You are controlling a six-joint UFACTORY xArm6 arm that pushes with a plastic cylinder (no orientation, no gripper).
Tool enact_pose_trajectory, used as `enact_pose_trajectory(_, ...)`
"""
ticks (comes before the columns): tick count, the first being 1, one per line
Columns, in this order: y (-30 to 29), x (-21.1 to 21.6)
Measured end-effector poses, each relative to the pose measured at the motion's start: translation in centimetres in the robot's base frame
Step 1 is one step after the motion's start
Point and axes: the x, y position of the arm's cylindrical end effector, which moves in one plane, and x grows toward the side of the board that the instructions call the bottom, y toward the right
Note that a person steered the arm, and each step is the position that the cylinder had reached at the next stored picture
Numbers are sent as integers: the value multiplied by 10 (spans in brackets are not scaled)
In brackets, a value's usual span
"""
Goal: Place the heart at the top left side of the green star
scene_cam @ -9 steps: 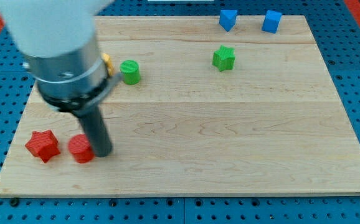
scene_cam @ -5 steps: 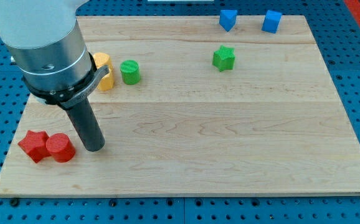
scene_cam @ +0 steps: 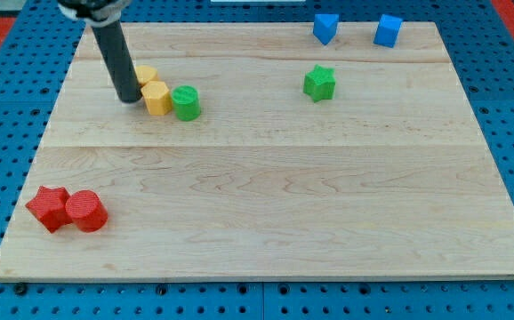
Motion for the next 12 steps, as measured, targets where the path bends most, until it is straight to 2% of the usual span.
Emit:
enact_pose_trajectory(1,24,-29)
enact_pose_trajectory(3,162,-79)
enact_pose_trajectory(4,182,-57)
enact_pose_trajectory(5,229,-58)
enact_pose_trajectory(6,230,-95)
enact_pose_trajectory(7,217,-104)
enact_pose_trajectory(8,235,-62)
enact_pose_trajectory(10,200,-118)
enact_pose_trajectory(11,231,-101)
enact_pose_trajectory(12,205,-94)
